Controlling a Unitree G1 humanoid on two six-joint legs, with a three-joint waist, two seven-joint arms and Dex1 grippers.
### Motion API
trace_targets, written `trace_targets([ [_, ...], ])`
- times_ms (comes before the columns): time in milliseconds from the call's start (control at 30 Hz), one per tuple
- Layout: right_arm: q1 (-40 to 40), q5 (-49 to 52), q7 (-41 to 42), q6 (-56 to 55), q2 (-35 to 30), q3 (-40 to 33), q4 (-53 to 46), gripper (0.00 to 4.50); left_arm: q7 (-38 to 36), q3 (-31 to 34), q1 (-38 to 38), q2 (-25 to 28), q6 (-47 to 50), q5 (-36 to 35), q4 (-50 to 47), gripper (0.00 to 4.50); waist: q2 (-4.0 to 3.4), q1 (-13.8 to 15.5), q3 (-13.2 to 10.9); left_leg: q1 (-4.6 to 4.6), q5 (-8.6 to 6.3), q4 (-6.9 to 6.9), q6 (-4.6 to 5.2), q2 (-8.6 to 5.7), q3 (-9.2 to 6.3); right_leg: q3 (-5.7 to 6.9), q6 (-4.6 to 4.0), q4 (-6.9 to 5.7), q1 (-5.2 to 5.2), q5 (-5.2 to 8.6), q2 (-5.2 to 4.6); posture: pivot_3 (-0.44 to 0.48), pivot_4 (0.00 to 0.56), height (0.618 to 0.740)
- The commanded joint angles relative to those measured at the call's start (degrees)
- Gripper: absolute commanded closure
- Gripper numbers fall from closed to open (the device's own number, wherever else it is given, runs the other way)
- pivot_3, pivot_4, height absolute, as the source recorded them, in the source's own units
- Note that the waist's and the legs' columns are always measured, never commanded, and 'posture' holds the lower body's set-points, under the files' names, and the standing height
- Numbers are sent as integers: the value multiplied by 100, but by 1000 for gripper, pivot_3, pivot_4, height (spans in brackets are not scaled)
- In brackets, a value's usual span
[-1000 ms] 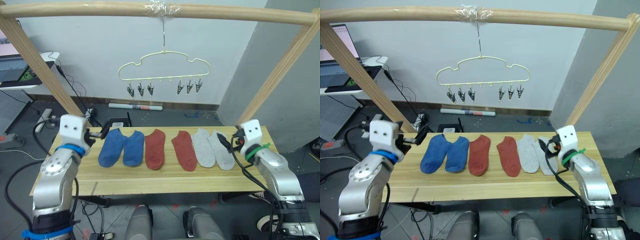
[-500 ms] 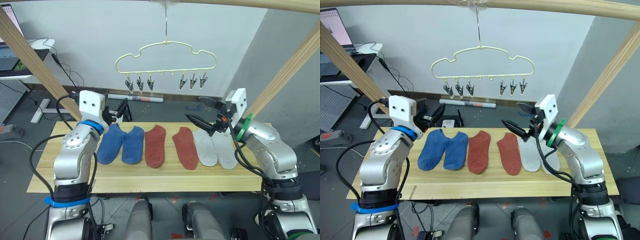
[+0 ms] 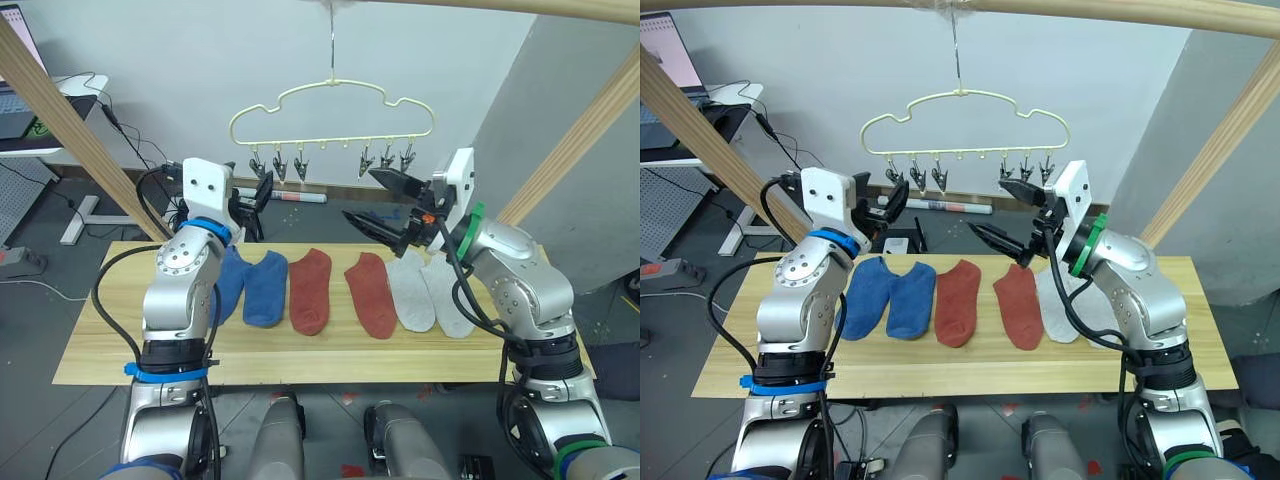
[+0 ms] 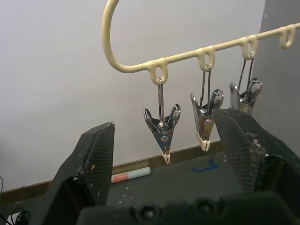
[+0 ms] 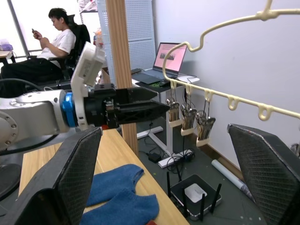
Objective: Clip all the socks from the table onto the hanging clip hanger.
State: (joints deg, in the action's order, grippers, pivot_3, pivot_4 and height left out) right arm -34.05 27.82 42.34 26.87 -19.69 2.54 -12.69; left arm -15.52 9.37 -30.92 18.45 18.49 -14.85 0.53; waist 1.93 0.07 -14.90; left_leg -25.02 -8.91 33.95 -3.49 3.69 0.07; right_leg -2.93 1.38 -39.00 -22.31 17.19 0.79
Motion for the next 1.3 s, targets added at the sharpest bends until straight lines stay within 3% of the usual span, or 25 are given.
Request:
trace_targets([
  [33,-83,47,32,-59,-9,-3,-173,0,12,52,-106,24,-205,55,-35,1702,0,0,0,-1,0,0,0,1,-3,5,-1,0,0,0,0,68,270,740],
  [67,-81,47,27,-53,-9,-2,-172,0,0,34,-105,36,-224,79,-5,1963,0,0,0,-2,0,0,0,1,-6,9,-3,0,0,-1,0,68,270,740],
  [1233,-138,-15,88,-152,-97,18,-130,0,-125,-23,-705,-158,-995,202,1157,1963,-1,-10,-3,-11,0,0,-1,0,-19,29,-1,1,-1,0,-2,48,272,740],
  [1300,-117,-9,91,-140,-106,22,-146,0,-154,-26,-711,-161,-1033,198,1177,2330,-1,-10,-3,-11,0,0,-1,0,-19,30,-1,1,-1,0,-2,48,272,740],
])
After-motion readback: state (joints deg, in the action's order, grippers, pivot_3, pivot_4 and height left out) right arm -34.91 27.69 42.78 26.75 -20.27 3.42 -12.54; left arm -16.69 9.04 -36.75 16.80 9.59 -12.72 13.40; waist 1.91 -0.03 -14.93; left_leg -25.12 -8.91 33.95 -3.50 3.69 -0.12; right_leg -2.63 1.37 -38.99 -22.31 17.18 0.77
